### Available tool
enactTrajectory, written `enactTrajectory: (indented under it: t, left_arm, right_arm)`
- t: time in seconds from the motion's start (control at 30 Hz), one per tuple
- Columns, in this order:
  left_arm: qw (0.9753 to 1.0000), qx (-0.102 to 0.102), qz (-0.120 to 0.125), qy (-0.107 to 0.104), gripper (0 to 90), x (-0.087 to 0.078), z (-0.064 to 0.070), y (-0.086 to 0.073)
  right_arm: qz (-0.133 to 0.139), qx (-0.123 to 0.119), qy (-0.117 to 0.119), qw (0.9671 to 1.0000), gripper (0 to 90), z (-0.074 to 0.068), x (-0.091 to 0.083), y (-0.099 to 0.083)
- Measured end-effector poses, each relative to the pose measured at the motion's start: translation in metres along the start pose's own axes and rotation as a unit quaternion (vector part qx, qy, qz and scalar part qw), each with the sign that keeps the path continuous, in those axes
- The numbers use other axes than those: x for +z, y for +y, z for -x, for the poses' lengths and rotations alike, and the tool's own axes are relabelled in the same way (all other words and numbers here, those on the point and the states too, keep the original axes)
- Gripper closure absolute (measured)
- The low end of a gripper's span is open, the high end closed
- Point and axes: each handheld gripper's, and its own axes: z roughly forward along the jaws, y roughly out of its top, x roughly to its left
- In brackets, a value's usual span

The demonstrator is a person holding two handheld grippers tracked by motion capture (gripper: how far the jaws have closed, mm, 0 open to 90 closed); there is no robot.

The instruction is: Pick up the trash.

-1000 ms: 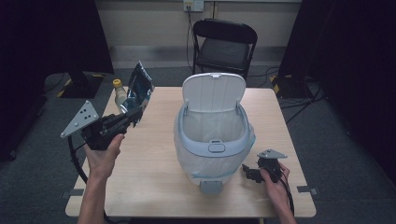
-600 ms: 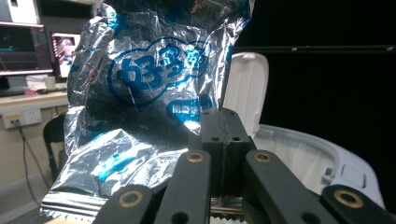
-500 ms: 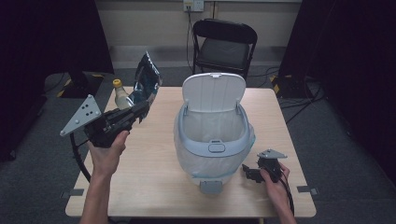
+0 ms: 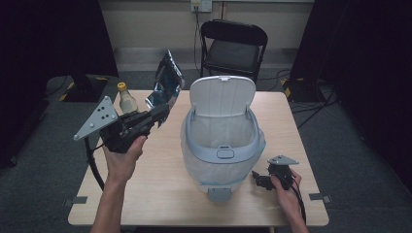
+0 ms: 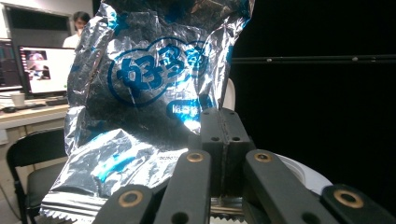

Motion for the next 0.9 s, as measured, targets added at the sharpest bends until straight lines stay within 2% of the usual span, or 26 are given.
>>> enactTrajectory:
  t: [0.13, 0.43, 0.73, 0.8, 0.9]
  left_arm:
    - [0.9999, -0.005, -0.002, -0.016, 90.0, 0.012, 0.005, -0.001]
    - [0.999, 0.0, -0.007, -0.044, 90.0, 0.037, 0.015, 0.001]
    - [0.9964, -0.005, -0.036, -0.077, 89.5, 0.067, 0.02, -0.005]
    - [0.995, -0.01, -0.046, -0.087, 88.6, 0.074, 0.02, -0.006]
    - [0.9938, -0.014, -0.059, -0.093, 85.1, 0.082, 0.019, -0.007]
  right_arm:
    - [0.0, -0.001, 0.0, 1.0, 16.8, 0.0, 0.0, 0.0]
    - [0.0, -0.001, 0.001, 1.0, 16.7, 0.0, 0.0, 0.0]
    - [0.0, -0.001, 0.001, 1.0, 16.8, 0.0, 0.0, 0.0]
    - [0.0, -0.001, 0.001, 1.0, 16.8, 0.0, 0.0, 0.0]
    - [0.0, 0.0, 0.0, 1.0, 16.8, 0.0, 0.0, 0.0]
